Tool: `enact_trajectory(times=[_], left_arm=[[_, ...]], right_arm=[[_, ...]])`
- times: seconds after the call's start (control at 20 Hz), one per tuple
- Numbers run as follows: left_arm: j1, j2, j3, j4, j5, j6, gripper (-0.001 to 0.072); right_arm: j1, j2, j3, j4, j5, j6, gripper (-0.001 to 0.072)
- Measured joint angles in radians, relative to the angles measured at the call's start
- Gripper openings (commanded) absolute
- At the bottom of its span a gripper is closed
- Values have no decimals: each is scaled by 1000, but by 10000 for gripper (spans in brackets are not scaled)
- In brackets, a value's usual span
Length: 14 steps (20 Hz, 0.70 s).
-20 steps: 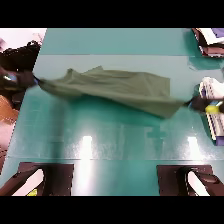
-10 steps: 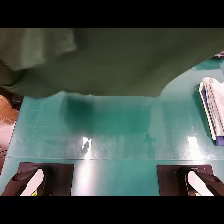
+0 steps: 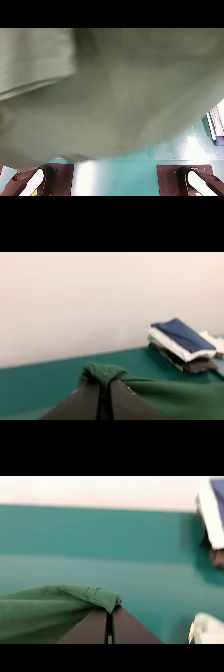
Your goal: Fold the shirts.
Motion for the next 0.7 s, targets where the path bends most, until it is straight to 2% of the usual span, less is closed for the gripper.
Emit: enact_trajectory(times=[0.2,0.35,0.5,0.7], left_arm=[[-1,-128,-270,4,-106,-4,30],[-24,-269,-438,30,-114,16,31],[-105,-449,-526,98,-56,59,31],[-200,-655,-525,132,139,101,32]], right_arm=[[8,-187,-91,0,85,-9,19],[35,-357,-150,-4,119,-27,19],[67,-528,-180,-16,98,-34,19],[86,-708,-169,-10,-21,-27,19]])
